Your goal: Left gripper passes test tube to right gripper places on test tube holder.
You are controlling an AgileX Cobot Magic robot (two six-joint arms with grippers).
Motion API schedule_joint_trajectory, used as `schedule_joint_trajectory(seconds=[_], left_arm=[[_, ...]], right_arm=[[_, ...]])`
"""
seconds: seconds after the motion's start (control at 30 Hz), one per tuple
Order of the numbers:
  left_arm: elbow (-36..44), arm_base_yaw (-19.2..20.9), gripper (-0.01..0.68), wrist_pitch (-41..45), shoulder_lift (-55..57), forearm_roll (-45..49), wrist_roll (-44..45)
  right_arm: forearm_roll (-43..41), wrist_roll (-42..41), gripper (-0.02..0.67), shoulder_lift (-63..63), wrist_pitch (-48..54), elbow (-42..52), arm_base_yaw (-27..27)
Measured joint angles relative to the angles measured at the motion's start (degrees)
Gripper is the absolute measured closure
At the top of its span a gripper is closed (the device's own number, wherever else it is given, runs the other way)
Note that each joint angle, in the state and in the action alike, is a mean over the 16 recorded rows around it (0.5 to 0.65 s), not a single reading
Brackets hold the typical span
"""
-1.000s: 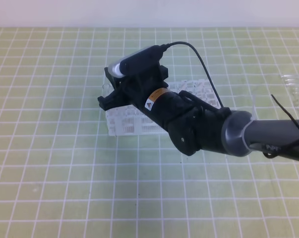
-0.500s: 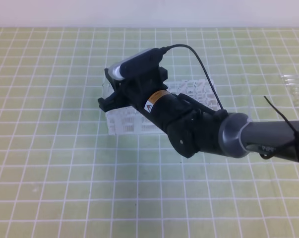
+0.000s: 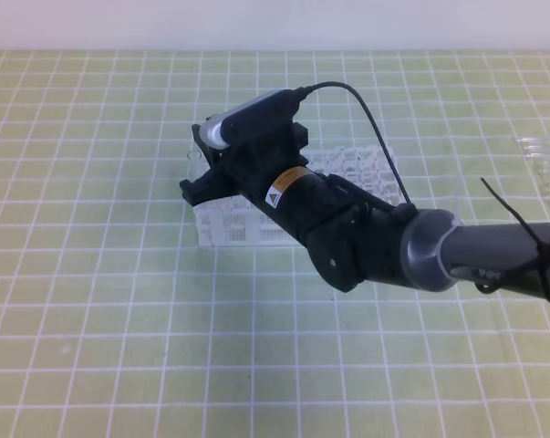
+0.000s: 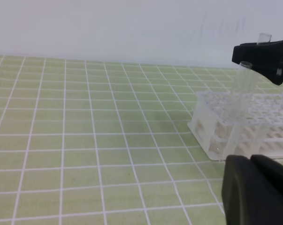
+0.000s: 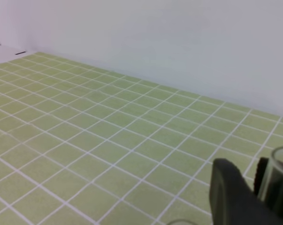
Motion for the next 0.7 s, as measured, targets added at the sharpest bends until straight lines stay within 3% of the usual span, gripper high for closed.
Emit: schedule_joint_trajectory(seconds=[0.23,0.7], left_arm=[[0.02,0.00,0.672,0.06,-0.03,-0.02,0.00],[0.03,0.00,0.672,0.09,-0.08,-0.04,0.01]], right_arm=[[0.00,-0.09,0.531,0.00,0.00,0.00,0.00],[0.00,-0.40,0.297,-0.10,0.02,0.00,0.00]])
